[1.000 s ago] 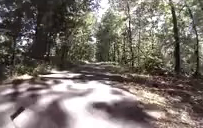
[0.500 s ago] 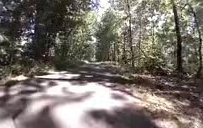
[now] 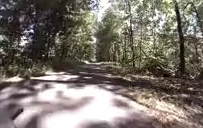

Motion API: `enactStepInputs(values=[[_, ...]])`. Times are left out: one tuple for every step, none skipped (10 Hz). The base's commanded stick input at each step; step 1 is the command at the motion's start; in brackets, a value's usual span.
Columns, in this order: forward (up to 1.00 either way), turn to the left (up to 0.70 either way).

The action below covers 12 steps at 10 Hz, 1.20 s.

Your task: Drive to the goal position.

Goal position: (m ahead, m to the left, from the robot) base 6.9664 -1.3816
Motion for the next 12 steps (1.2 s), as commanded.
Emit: enactStepInputs(values=[[0.45, 0.00], [0.45, 0.00], [0.45, 0.00], [0.45, 0.00], [0.45, 0.00], [0.45, 0.00], [0.45, 0.00], [0.45, 0.00], [0.45, 0.00], [0.45, 0.00], [0.45, 0.00], [0.45, 0.00]])
